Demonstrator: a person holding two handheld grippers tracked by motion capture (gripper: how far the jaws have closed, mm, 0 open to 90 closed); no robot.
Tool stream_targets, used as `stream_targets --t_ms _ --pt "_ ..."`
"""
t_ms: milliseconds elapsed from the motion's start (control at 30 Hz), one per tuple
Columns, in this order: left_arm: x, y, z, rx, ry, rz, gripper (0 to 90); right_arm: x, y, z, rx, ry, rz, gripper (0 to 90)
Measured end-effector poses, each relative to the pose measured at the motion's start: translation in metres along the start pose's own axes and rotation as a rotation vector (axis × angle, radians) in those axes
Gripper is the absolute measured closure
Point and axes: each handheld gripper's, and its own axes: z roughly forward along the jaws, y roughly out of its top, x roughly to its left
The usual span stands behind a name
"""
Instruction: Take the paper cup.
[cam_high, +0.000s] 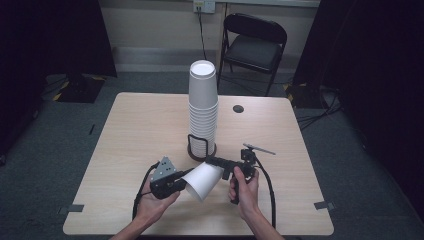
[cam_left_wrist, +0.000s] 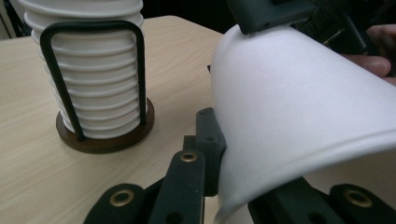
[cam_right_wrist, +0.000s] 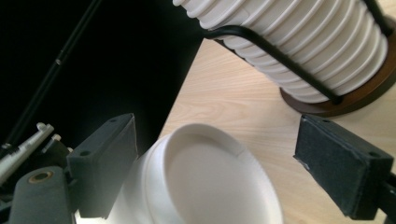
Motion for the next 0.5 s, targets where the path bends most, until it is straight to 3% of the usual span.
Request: stream_targets --t_ms 300,400,500 --pt "0.005 0.002 -0.002 0.053 -0.001 -0.054 87.2 -0.003 0.006 -0.008 -0.025 -0.078 -0.094 12.7" --pt "0.007 0.003 -0.003 0.065 0.01 -0.062 87.4 -0.001 0.007 -0.013 -0.04 -0.095 -0.16 12.6" --pt "0.012 0.004 -0.004 0.093 0.017 -0.09 87.5 0.001 0.008 -0.016 -0.05 -0.077 -0.239 12.6"
